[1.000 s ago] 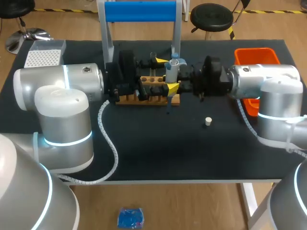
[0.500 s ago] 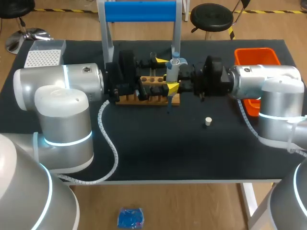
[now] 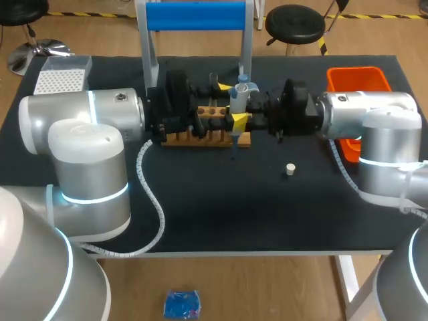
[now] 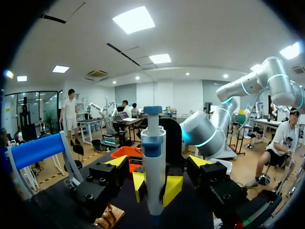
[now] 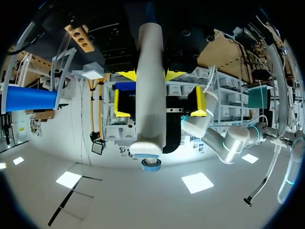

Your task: Invert the test tube, pick up the pipette, mount the tip to pipette, aspirate from beaker and dispense into the tube, eject the tip, return the pipette, and cap with the stopper.

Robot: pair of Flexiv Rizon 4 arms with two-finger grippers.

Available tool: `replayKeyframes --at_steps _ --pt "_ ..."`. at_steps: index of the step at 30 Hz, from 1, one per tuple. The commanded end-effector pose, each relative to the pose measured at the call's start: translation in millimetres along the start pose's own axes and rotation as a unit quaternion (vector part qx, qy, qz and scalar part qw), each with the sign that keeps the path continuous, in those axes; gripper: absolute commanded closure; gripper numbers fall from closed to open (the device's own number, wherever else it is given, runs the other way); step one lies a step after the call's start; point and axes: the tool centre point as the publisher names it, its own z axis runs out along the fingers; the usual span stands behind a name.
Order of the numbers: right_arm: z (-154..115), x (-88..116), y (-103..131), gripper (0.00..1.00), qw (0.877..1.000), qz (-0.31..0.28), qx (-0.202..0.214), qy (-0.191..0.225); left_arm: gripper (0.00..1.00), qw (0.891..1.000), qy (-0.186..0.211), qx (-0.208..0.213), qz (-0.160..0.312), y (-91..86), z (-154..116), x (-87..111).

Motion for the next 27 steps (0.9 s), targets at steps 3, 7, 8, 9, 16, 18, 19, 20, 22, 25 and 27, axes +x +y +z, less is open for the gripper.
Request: replayKeyframes --at_steps 3,7,8,9,16,18,19,20,22,25,27 --pt "1 1 0 1.00 1.000 0.000 -0.001 -0.003 1.00 1.000 -0.001 0.001 0.000 1.0 1 0.5" --pt "2 0 0 1.00 1.000 0.000 -0.002 -0.005 1.00 1.000 -0.001 0.001 0.000 1.0 1 0.5" --pt "2 0 0 1.00 1.000 0.000 -0.002 -0.005 1.00 1.000 -0.001 0.001 0.000 1.0 1 0.5" --pt "2 0 0 1.00 1.000 0.000 -0.002 -0.005 1.00 1.000 -0.001 0.001 0.000 1.0 1 0.5" --pt "2 0 1 0.65 1.000 -0.003 0.000 -0.003 1.00 1.000 -0.001 0.001 0.000 1.0 1 0.5" --pt "2 0 1 0.00 1.000 -0.003 0.001 -0.002 1.00 1.000 -0.001 0.001 0.000 1.0 1 0.5" --pt "2 0 1 0.00 1.000 -0.003 0.002 -0.003 1.00 1.000 -0.001 0.001 0.000 1.0 1 0.5" --pt "2 0 1 0.00 1.000 -0.003 0.002 -0.003 1.00 1.000 -0.001 0.001 0.000 1.0 1 0.5" --pt "1 0 2 0.00 1.000 -0.003 0.002 -0.004 1.00 1.000 -0.001 0.001 0.000 1.0 1 0.5" --pt "-2 -1 2 0.00 1.000 -0.005 0.009 -0.007 1.00 1.000 -0.001 0.001 0.000 1.0 1 0.5" --pt "-8 -3 2 0.00 1.000 -0.008 0.014 -0.007 1.00 1.000 -0.001 0.001 0.000 1.0 1 0.5"
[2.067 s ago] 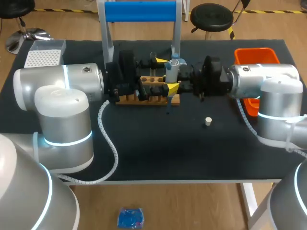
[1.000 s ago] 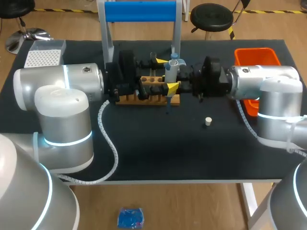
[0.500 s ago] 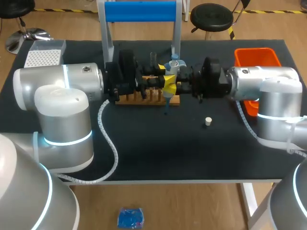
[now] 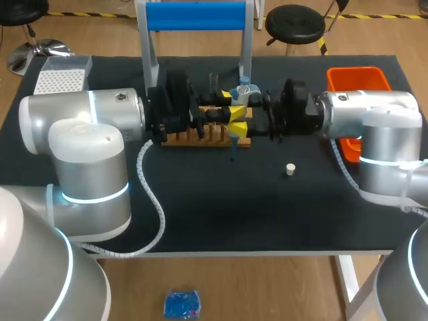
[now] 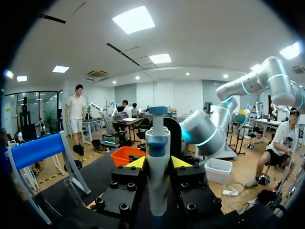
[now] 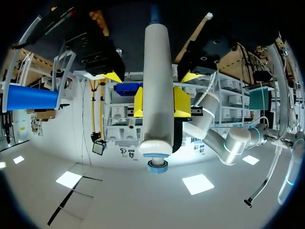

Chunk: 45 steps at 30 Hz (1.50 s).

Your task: Invert the test tube, pick up the pipette, mount the tip to pipette, aspirate from beaker and dispense into the tube, eject the tip, return the pipette, and cap with the stopper.

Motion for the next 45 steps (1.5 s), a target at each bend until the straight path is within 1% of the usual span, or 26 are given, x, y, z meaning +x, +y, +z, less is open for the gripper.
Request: replayKeyframes --at_steps 1,4,8,14,19,23,24,25,27,28,29,30,31,32,33,34,35,36,38,39,40,42,43,45 --pt "-12 -2 3 0.00 1.000 -0.006 0.012 -0.003 1.00 1.000 -0.001 0.001 0.001 0.9 0 0.5" --pt "-33 -7 5 0.00 0.999 -0.016 0.029 -0.005 1.00 1.000 -0.001 0.001 0.001 0.9 0 0.5" --pt "-68 -19 8 0.00 0.998 -0.030 0.056 -0.013 1.00 1.000 -0.001 0.001 0.001 0.9 0 0.5" --pt "-121 -40 9 0.00 0.993 -0.049 0.097 -0.048 1.00 1.000 -0.001 0.001 0.001 0.9 0 0.5" --pt "-156 -70 0 0.00 0.985 -0.057 0.132 -0.098 1.00 1.000 -0.001 0.001 0.001 0.9 0 0.5" --pt "-168 -101 3 0.00 0.976 -0.073 0.157 -0.130 1.00 1.000 -0.001 0.001 0.001 0.9 0 0.5" --pt "-169 -111 4 0.00 0.972 -0.075 0.173 -0.142 1.00 1.000 -0.001 0.001 0.001 0.9 0 0.5" --pt "-168 -120 5 0.00 0.971 -0.070 0.175 -0.149 1.00 1.000 -0.001 0.001 0.001 0.9 0 0.5" --pt "-164 -139 10 0.00 0.965 -0.084 0.191 -0.161 1.00 1.000 -0.001 0.001 0.001 0.9 0 0.5" --pt "-160 -152 13 0.00 0.964 -0.074 0.195 -0.167 1.00 1.000 -0.001 0.001 0.001 0.9 0 0.5" --pt "-155 -161 16 0.00 0.961 -0.083 0.201 -0.173 1.00 1.000 -0.001 0.001 0.001 0.9 0 0.5" --pt "-153 -166 18 0.00 0.959 -0.088 0.205 -0.175 1.00 1.000 -0.001 0.001 0.001 0.9 0 0.5" --pt "-145 -179 23 0.00 0.957 -0.082 0.208 -0.185 1.00 1.000 -0.001 0.001 0.001 0.9 0 0.5" --pt "-140 -188 28 0.00 0.958 -0.081 0.202 -0.187 1.00 1.000 -0.001 0.001 0.001 0.9 0 0.5" --pt "-134 -196 31 0.00 0.954 -0.093 0.211 -0.193 1.00 1.000 -0.001 0.001 0.001 0.9 0 0.5" --pt "-130 -202 34 0.00 0.953 -0.089 0.213 -0.198 1.00 1.000 -0.001 0.001 0.001 0.9 0 0.5" --pt "-122 -212 39 0.00 0.955 -0.078 0.203 -0.200 1.00 1.000 -0.001 0.001 0.001 0.9 0 0.5" --pt "-116 -218 42 0.00 0.952 -0.086 0.211 -0.203 1.00 1.000 -0.001 0.001 0.001 0.9 0 0.5" --pt "-103 -229 48 0.00 0.954 -0.079 0.206 -0.204 1.00 1.000 -0.001 0.001 0.001 0.9 0 0.5" --pt "-96 -235 50 0.00 0.952 -0.081 0.210 -0.206 1.00 1.000 -0.001 0.001 0.001 0.9 0 0.5" --pt "-90 -239 53 0.00 0.954 -0.074 0.205 -0.206 1.00 1.000 -0.001 0.001 0.001 0.9 0 0.5" --pt "-80 -247 55 0.00 0.950 -0.072 0.215 -0.214 1.00 1.000 -0.001 0.001 0.001 0.9 0 0.5" --pt "-74 -250 56 0.00 0.951 -0.069 0.216 -0.212 1.00 1.000 -0.001 0.001 0.001 0.9 0 0.5" --pt "-63 -256 57 0.00 0.948 -0.068 0.223 -0.217 1.00 1.000 -0.001 0.001 0.001 0.9 0 0.5"
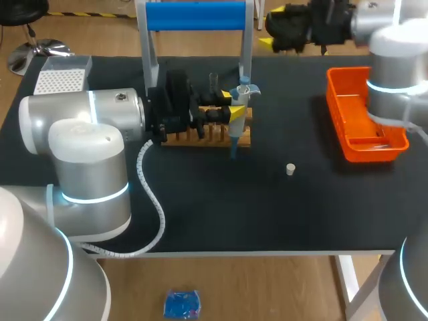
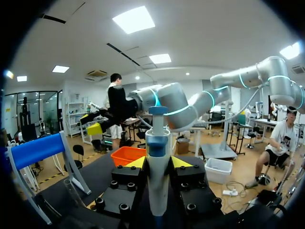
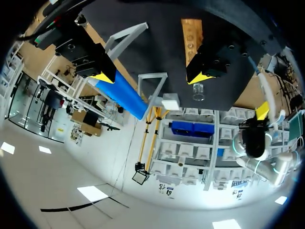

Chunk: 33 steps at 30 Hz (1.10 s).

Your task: Invert the test tube, pick up the pipette, mount the tip to pipette, aspirate from beaker and dispense into the tube, eject the tip, return the pipette, and cap with the stopper.

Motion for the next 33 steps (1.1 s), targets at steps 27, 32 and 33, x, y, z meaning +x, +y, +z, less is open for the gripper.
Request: replayKeyframes --at_steps 27,32,33 --pt "87 -20 10 0.00 0.999 0.024 0.034 -0.021 1.00 1.000 -0.001 0.001 0.000 0.9 1 0.4" --pt "85 -21 9 0.00 0.999 0.024 0.033 -0.024 1.00 1.000 -0.001 0.001 0.000 0.9 1 0.4" --pt "85 -21 9 0.00 0.999 0.024 0.033 -0.024 1.00 1.000 -0.001 0.001 0.000 0.9 1 0.4"
